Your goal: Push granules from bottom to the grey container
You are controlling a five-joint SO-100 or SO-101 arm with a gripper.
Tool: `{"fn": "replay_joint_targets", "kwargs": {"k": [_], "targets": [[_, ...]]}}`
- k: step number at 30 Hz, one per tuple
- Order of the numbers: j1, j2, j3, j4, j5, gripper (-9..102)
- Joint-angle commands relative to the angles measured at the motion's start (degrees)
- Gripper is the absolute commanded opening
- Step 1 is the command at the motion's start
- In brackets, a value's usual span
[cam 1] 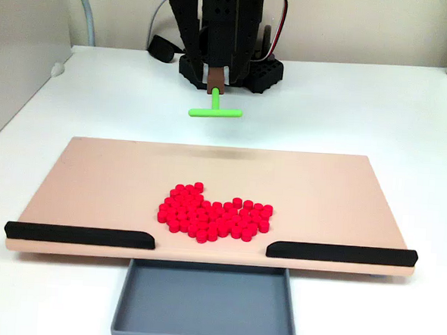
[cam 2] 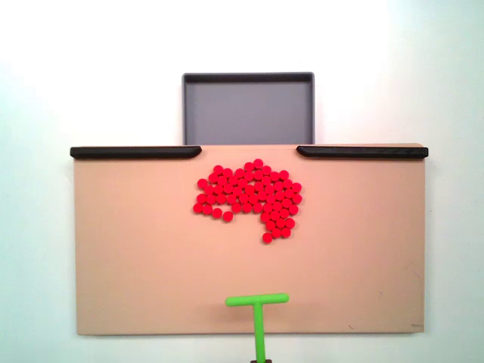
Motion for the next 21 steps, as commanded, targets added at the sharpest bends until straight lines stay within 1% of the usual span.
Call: {"fn": "replay_joint_targets", "kwargs": {"k": [1,21], "targets": [[0.4,1.2,-0.5,-0.4,-0.4,0],[0.9,0.9,-0.5,-0.4,-0.5,0]]}}
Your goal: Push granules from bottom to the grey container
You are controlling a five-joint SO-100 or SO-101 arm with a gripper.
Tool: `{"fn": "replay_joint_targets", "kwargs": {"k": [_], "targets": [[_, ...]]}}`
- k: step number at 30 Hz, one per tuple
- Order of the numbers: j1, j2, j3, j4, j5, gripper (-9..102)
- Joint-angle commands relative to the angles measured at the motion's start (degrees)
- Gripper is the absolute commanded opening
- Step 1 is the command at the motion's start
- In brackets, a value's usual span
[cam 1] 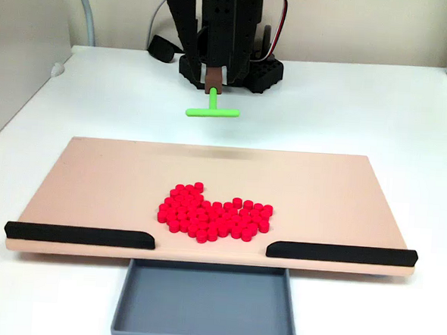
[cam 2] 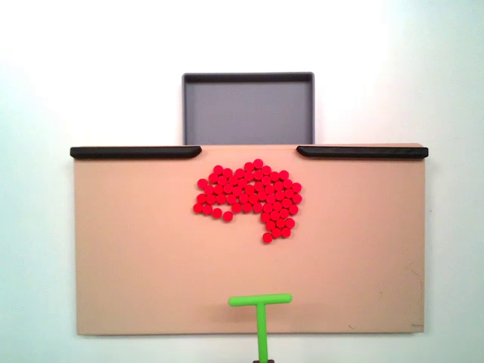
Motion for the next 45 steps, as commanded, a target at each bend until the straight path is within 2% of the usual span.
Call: {"fn": "replay_joint_targets", "kwargs": {"k": [1,22,26,34,45], "targets": [[0.4,0.9,-0.5,-0.4,-0.5,0],[5.3,1.2,-0.5,-0.5,-5.5,0],[6.8,0.4,-0.3,-2.5,-6.2,0],[6.7,-1.1,5.5,-11.8,-5.6,0],[4.1,-1.8,9.8,-14.4,-4.7,0]]}}
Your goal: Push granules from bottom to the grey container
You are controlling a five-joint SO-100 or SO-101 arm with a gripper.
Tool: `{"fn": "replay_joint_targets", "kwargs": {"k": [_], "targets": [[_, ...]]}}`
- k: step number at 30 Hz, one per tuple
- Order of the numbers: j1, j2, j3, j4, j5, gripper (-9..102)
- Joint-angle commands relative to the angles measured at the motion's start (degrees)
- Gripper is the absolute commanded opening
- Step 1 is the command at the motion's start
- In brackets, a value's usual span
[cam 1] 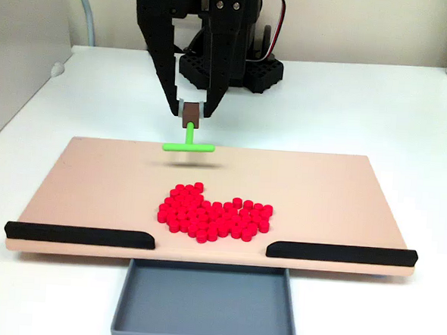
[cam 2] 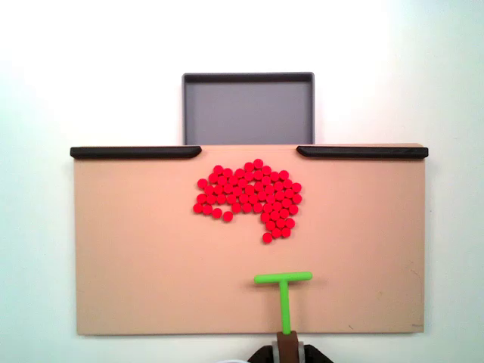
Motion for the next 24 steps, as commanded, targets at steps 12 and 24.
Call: {"fn": "replay_joint_targets", "kwargs": {"k": [12,24], "targets": [[-1.4,-4.0,0.3,-5.6,4.2,0],[-2.2,-6.4,0.6,-8.0,6.2,0]]}}
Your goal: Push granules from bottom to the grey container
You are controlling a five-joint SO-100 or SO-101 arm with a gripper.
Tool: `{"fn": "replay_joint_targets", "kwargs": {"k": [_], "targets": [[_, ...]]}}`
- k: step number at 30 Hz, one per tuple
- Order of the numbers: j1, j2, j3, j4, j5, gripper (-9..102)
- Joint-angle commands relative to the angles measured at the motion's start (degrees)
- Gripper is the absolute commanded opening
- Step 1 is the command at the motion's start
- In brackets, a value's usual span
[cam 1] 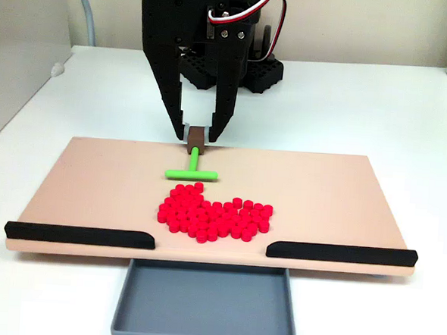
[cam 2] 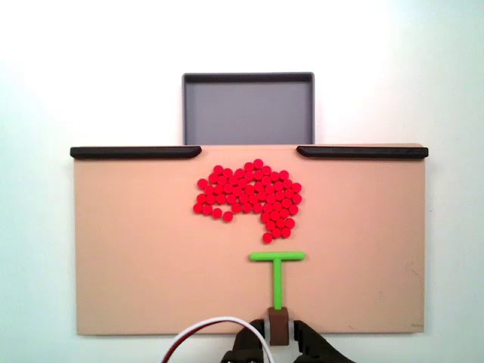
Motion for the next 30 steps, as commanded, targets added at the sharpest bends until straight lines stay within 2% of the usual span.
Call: {"fn": "replay_joint_targets", "kwargs": {"k": [1,30], "targets": [[-0.4,-0.3,-0.2,-0.4,0.7,0],[0.4,-7.1,-6.5,-0.6,-3.3,0]]}}
